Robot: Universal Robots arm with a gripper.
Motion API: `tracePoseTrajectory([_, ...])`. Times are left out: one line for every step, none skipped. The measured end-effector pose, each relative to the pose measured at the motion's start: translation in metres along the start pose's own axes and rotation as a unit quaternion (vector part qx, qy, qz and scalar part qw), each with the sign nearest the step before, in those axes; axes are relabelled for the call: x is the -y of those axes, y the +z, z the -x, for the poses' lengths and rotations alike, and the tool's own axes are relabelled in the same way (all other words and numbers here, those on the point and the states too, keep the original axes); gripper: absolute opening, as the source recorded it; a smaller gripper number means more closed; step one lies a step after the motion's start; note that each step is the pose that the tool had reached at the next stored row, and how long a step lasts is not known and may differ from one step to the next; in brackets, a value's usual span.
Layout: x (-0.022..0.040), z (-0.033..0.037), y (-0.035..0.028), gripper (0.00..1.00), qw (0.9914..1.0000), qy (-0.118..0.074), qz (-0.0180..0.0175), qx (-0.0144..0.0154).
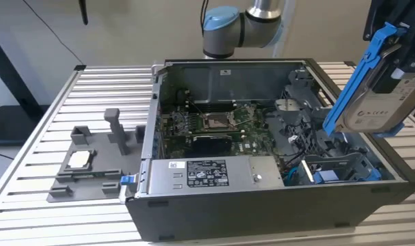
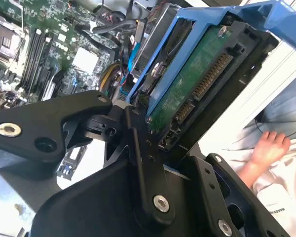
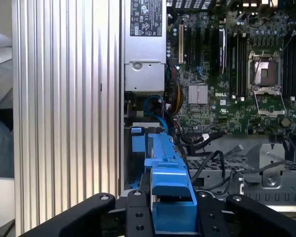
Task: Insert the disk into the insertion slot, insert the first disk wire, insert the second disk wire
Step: 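Insert the disk into the insertion slot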
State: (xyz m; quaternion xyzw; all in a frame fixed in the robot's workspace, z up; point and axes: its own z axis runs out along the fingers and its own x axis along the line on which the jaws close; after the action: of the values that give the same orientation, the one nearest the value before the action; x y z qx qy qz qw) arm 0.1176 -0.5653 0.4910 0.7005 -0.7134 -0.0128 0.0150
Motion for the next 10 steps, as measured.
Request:
tracePoseTrajectory([0.0, 0.0, 0.0011, 0.33, 1.0, 0.0, 0.0, 0.0])
tracePoseTrajectory([-0.0001, 0.0, 0.0023, 0.33, 1.0, 0.0, 0.0, 0.0])
tracePoseTrajectory([0.0, 0.0001, 0.0036, 0.33, 1.0, 0.0, 0.0, 0.0001])
tracePoseTrajectory([-0.0001, 0.0, 0.0049, 0.33, 1.0, 0.0, 0.0, 0.0001])
tracePoseTrajectory([-0.0002, 0.0, 0.0062, 0.33, 1.0, 0.0, 0.0, 0.0])
tracePoseTrajectory([-0.0003, 0.0001, 0.0076, 0.33, 1.0, 0.0, 0.0, 0.0])
tracePoseTrajectory([-0.0005, 0.0, 0.009, 0.33, 1.0, 0.0, -0.0001, 0.0001])
tracePoseTrajectory([-0.0008, 0.0, 0.0103, 0.33, 1.0, 0.0, -0.0003, 0.0001])
tracePoseTrajectory([-0.0011, 0.0, 0.0115, 0.33, 1.0, 0.0, -0.0008, 0.0])
tracePoseTrajectory([-0.0012, 0.0001, 0.0125, 0.33, 1.0, -0.001, -0.0009, 0.0])
